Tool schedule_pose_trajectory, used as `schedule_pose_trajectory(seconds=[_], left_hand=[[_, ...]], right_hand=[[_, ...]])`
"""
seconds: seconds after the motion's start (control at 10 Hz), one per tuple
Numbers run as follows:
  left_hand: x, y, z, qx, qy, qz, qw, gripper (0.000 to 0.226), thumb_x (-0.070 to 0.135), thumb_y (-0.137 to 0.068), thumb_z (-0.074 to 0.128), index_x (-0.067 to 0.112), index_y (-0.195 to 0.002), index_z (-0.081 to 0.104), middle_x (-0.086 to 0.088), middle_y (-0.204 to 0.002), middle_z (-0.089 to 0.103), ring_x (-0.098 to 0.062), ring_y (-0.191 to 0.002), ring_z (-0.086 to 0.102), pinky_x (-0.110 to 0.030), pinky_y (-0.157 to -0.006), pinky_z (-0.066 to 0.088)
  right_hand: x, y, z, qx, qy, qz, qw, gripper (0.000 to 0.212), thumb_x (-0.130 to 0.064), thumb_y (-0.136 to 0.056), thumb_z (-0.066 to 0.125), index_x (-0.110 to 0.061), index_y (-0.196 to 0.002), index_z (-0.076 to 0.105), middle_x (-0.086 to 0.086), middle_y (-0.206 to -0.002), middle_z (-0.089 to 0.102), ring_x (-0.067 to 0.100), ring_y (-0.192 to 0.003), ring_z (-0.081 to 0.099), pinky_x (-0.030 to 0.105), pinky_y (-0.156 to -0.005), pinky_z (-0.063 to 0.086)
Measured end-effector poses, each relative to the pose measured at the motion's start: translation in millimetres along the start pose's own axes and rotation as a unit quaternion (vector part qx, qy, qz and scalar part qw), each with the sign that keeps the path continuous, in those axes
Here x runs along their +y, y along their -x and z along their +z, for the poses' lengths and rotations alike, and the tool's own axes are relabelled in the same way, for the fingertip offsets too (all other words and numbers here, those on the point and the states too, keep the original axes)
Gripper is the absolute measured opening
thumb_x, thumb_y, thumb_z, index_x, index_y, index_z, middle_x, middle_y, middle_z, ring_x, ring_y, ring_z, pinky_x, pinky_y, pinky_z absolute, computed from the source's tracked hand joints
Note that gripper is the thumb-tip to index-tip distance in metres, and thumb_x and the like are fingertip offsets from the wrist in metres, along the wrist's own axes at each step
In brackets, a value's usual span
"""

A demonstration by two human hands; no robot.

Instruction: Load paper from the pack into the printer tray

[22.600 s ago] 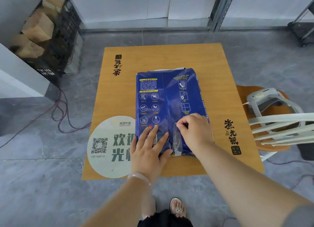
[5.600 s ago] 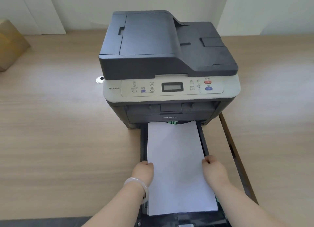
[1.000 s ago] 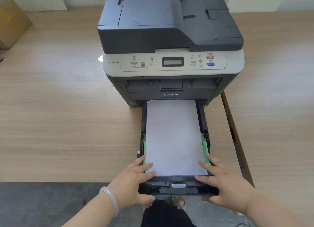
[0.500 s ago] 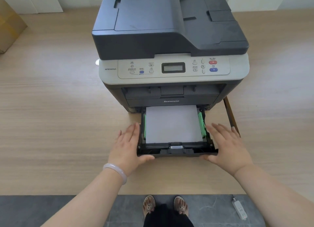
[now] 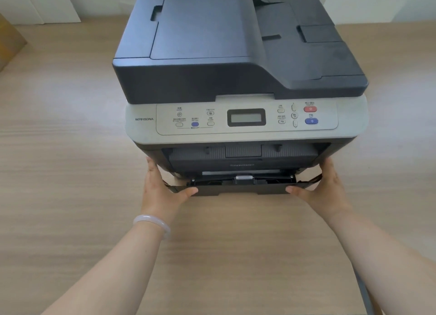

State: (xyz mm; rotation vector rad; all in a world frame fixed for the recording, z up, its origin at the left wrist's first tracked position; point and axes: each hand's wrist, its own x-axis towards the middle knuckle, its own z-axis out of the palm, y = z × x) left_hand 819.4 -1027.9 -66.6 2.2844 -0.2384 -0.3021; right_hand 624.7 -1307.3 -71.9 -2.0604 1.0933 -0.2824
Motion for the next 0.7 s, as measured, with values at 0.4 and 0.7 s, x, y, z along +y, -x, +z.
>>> schedule_pose_trajectory(seconds=[0.4,0.7], left_hand=[[8,-15,21,0.068,0.062,-0.077,0.993,0.075,0.033,-0.058,0.087,0.017,-0.112,0.037,0.006,-0.106,0.049,-0.016,-0.095,0.046,-0.031,-0.083,0.041],[27,30,22,-0.048,0.150,-0.117,0.981,0.103,0.033,-0.065,0.077,0.039,-0.143,0.010,0.006,-0.137,0.050,-0.021,-0.124,0.051,-0.035,-0.102,0.042]], right_hand=[[-14,-14,19,0.079,-0.076,0.069,0.992,0.078,-0.026,-0.061,0.087,-0.015,-0.121,0.039,0.002,-0.126,0.056,0.019,-0.118,0.054,0.039,-0.093,0.048],[-52,43,33,0.002,-0.190,0.118,0.975,0.083,-0.019,-0.075,0.076,-0.027,-0.143,0.028,-0.002,-0.139,0.050,0.017,-0.127,0.048,0.035,-0.104,0.041]])
